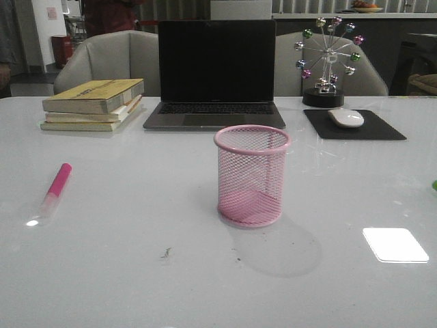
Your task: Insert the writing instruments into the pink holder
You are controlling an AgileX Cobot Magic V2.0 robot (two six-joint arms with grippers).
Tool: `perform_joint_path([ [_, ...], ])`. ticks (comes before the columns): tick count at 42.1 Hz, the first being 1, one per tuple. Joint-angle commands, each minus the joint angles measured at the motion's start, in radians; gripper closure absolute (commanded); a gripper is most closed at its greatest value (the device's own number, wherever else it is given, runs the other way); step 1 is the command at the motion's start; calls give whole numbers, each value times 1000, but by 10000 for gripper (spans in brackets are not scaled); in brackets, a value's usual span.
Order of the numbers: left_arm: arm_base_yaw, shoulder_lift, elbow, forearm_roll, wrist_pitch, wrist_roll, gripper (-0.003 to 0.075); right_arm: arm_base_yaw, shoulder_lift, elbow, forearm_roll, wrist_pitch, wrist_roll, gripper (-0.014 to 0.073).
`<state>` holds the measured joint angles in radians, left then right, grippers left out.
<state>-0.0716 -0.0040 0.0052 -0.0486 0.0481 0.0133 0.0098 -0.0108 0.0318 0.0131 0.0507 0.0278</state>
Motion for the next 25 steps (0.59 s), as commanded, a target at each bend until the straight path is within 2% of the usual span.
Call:
perform_joint_path([
  [1,-7,-20,3,-4,-84,-8,629,-5,-19,-8,0,-93,0,538],
  [16,-7,-20,1,-4,-114,-8,629,-5,-19,-16,1,-106,0,538],
  [21,-7,-20,-32,-4,-164,-8,629,-5,-19,-70,2,-76,0,538],
  [25,-7,-18,-119,-4,-146,-8,629,-5,-17,-159,2,-14,0,538],
])
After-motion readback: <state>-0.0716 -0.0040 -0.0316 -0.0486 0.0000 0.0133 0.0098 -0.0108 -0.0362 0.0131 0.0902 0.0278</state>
